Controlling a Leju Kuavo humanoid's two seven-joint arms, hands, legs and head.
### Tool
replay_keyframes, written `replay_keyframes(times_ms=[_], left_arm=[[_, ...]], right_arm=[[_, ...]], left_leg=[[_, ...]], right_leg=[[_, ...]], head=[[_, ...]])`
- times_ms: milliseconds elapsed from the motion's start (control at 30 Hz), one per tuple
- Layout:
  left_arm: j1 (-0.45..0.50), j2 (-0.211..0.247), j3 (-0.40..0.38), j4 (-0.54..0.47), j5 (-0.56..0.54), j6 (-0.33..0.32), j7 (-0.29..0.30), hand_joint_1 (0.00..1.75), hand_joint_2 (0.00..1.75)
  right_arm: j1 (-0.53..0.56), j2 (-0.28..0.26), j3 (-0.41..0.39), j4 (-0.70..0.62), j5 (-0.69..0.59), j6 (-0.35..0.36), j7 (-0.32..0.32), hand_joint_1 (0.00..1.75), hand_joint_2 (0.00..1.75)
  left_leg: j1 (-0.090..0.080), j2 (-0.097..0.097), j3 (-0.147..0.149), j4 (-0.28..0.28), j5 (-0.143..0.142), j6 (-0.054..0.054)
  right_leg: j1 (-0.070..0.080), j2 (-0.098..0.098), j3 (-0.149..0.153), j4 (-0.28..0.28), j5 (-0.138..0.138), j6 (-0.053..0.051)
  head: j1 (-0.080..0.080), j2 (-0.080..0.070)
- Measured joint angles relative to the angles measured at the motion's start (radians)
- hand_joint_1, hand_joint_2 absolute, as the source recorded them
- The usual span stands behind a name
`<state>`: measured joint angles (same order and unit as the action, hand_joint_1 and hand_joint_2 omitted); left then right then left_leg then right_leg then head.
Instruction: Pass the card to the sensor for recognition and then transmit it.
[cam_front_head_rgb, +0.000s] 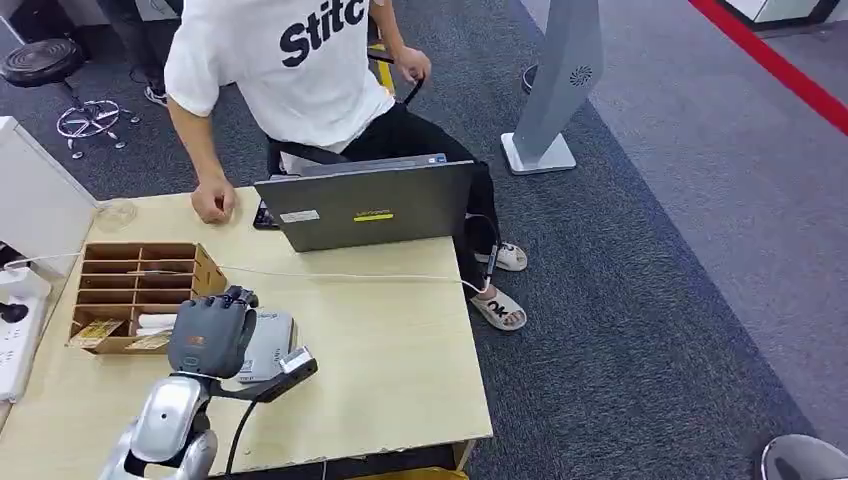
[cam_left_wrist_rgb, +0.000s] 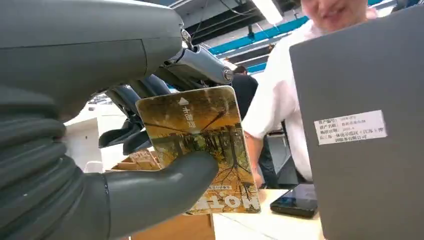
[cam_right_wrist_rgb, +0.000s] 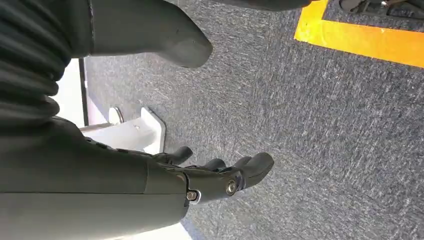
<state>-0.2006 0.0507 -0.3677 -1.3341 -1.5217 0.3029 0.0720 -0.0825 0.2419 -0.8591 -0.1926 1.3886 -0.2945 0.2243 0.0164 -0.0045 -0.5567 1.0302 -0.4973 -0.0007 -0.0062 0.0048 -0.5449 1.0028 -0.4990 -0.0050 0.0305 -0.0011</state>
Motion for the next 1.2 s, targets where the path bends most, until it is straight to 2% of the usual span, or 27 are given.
replay_keyframes(times_ms=[267, 767, 1200], left_arm=[[-0.007, 0.000, -0.016, 0.060, 0.000, -0.011, 0.013, 1.75, 1.75], [-0.007, -0.030, -0.031, 0.184, 0.000, -0.009, 0.013, 1.75, 1.75], [-0.018, -0.036, -0.031, 0.247, 0.001, 0.043, 0.013, 1.75, 1.75]], right_arm=[[0.000, 0.000, 0.000, 0.000, 0.003, 0.004, 0.003, 0.00, 1.75], [0.000, 0.000, -0.001, 0.000, 0.003, 0.004, 0.002, 0.00, 1.75], [0.000, 0.000, -0.001, 0.000, 0.003, 0.001, -0.001, 0.00, 1.75]], left_leg=[[0.000, 0.000, 0.000, 0.000, 0.000, 0.000], [0.000, 0.000, 0.000, 0.000, 0.000, 0.000], [0.000, 0.000, 0.000, 0.000, 0.000, 0.000]], right_leg=[[0.000, 0.000, 0.000, 0.000, 0.000, 0.000], [0.000, 0.000, 0.000, 0.000, 0.000, 0.000], [0.000, 0.000, 0.001, 0.000, 0.000, 0.000]], head=[[0.000, 0.000], [0.000, 0.000], [0.000, 0.000]])
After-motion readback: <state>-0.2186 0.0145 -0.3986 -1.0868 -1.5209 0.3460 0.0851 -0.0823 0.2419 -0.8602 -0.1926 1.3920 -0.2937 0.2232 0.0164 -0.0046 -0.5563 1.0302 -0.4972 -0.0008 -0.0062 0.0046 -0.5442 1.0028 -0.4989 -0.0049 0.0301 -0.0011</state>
